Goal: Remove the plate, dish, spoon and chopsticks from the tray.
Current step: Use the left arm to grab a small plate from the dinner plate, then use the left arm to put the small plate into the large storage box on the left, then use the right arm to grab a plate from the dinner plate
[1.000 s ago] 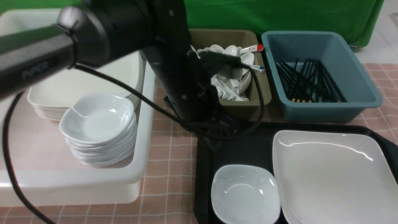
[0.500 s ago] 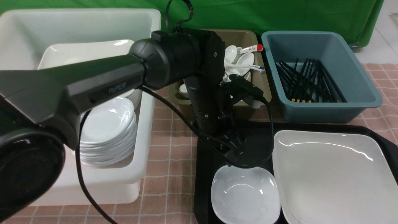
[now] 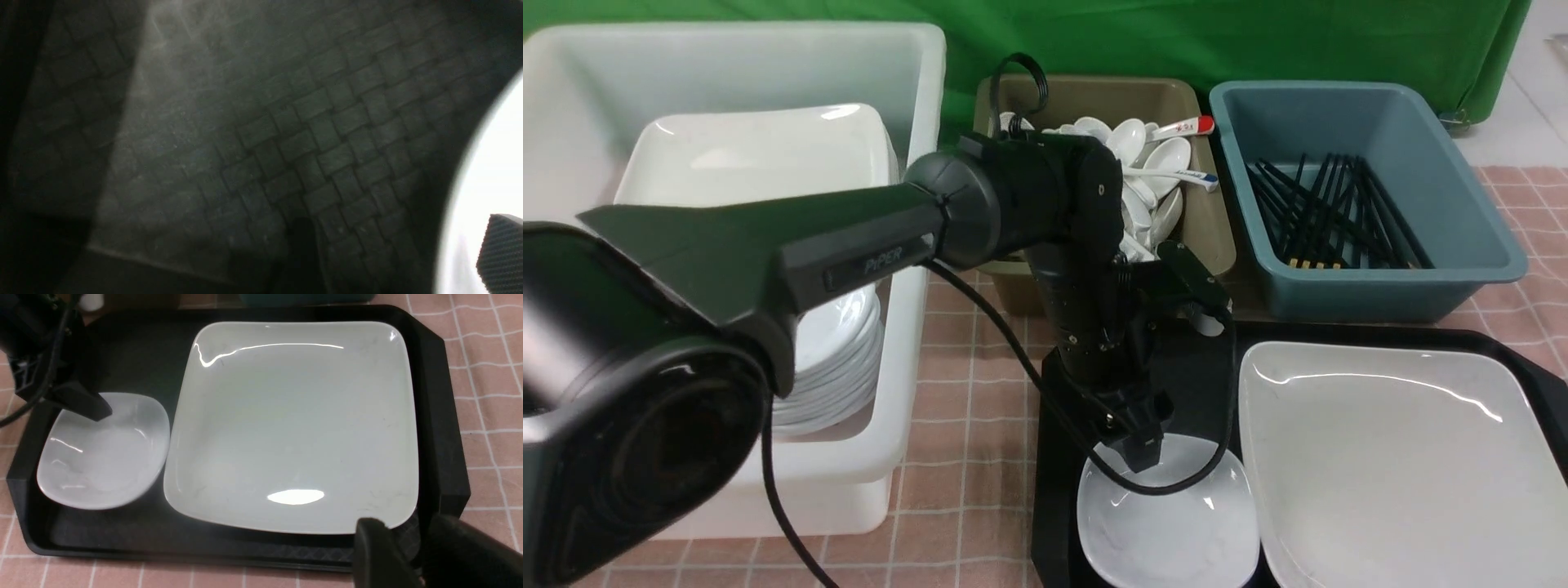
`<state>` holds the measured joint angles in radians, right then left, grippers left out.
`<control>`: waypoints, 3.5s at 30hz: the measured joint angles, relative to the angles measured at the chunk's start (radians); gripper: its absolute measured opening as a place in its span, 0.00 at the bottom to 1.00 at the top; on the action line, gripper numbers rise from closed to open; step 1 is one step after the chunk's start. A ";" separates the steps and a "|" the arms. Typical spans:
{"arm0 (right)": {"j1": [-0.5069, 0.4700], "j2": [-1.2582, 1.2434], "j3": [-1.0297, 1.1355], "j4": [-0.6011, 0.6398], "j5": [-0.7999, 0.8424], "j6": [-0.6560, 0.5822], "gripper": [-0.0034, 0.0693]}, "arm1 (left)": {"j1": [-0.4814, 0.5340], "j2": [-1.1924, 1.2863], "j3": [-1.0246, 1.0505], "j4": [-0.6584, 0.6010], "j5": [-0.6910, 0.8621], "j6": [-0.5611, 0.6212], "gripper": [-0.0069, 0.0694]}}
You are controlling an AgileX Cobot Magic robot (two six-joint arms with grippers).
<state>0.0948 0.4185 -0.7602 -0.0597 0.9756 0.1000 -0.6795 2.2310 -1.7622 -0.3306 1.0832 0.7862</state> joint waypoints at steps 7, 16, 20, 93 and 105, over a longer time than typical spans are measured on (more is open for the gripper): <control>0.000 0.000 0.000 0.000 0.000 0.000 0.38 | -0.001 0.013 -0.006 -0.012 0.024 0.003 0.53; 0.000 0.000 0.000 0.000 -0.001 0.000 0.38 | -0.001 -0.023 -0.085 -0.071 0.149 -0.032 0.15; 0.000 0.000 0.000 0.000 -0.001 0.000 0.38 | -0.001 -0.060 -0.099 -0.057 0.132 -0.070 0.14; 0.000 0.221 0.001 -0.095 0.156 -0.063 0.09 | 1.009 -0.562 0.283 -0.280 0.127 -0.362 0.35; -0.131 0.680 0.001 0.011 0.046 -0.073 0.09 | 1.009 -0.620 0.282 -0.279 0.135 -0.334 0.09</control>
<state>-0.0359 1.0987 -0.7588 -0.0489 1.0213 0.0272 0.3293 1.6109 -1.4800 -0.6100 1.2184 0.4525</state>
